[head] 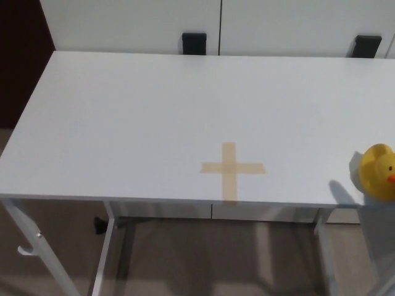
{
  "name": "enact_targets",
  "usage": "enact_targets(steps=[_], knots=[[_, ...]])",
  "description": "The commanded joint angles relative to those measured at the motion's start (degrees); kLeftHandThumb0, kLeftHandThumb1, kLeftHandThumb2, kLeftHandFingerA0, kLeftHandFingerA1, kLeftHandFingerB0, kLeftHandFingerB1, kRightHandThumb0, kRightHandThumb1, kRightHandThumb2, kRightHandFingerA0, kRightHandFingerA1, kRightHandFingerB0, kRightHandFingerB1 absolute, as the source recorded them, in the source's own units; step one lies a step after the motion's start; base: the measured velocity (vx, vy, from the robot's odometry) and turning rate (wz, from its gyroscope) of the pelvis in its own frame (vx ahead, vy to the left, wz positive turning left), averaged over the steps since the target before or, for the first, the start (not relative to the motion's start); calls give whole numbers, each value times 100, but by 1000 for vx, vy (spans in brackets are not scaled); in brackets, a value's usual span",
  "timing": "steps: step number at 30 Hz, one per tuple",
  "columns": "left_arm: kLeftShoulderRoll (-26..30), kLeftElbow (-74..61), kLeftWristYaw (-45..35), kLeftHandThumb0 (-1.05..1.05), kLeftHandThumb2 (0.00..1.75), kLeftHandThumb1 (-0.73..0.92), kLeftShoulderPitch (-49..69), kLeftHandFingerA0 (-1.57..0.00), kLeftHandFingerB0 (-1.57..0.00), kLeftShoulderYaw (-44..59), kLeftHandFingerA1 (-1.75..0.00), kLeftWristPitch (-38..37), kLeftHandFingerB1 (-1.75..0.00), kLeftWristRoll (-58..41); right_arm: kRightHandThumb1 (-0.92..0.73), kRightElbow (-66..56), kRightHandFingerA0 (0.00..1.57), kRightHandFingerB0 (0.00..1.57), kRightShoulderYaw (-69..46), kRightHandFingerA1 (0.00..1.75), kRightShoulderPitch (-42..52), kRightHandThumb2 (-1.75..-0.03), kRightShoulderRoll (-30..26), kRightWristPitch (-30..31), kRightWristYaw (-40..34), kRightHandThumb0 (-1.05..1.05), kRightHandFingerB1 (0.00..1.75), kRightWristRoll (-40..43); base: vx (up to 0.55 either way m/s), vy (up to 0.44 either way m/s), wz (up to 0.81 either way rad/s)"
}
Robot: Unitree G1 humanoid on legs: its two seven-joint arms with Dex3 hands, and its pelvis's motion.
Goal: The robot uses its right hand to push the yellow duck toy to the center of the white desk.
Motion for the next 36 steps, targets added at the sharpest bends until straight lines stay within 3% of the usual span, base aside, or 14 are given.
enact_targets(steps=[1, 7, 13, 17, 18, 20, 22, 36], knots=[[31, -16, -38, -27, 87, 52, 55, -56, -75, -45, -93, 83, -83, -25, -92, 35, 29, 24, -1, 41, 28, -73, 417, -63, -187, -88, 34, 81, 0, 0, 0], [45, -41, -93, -28, 84, 54, 19, -53, -75, -121, -88, 147, -85, -1, -92, 36, 29, 23, -120, 43, -137, -74, 929, -223, -561, -85, 36, 170, 0, 0, 0], [-7, -27, -97, -28, 80, 56, 60, -54, -73, -43, -87, 182, -76, -109, -92, -4, 31, 25, -261, 42, -214, -74, 1303, -286, -918, -84, 36, 216, 0, 0, 0], [3, -50, -125, -27, 85, 54, 43, -52, -75, -74, -86, 187, -79, -74, -92, 5, 30, 23, -205, 43, -253, -75, 1412, -331, -1009, -85, 36, 121, 0, 0, 0], [9, -56, -129, -30, 76, 57, 50, -51, -74, -107, -84, 145, -77, -39, -92, 16, 35, 30, -170, 45, -280, -73, 1466, -322, -1033, -86, 37, 97, 0, 0, 0], [13, -61, -131, -30, 76, 57, 62, -51, -74, -142, -84, 95, -77, -6, -92, 27, 35, 30, -133, 45, -312, -73, 1526, -305, -1066, -86, 37, 77, 0, 0, 0], [-1, -48, -117, -28, 82, 55, 37, -54, -75, -163, -88, 143, -79, 1, -92, -13, 36, 31, -21, 46, -324, -72, 1631, -285, -1093, -84, 37, 7, 0, 0, 0], [-33, -54, -96, -32, 77, 54, 2, -54, -76, -165, -88, 156, -84, -27, -92, 117, 29, 24, 546, 51, -390, -76, 1760, -237, -815, -82, 39, -256, 0, 0, 0]])
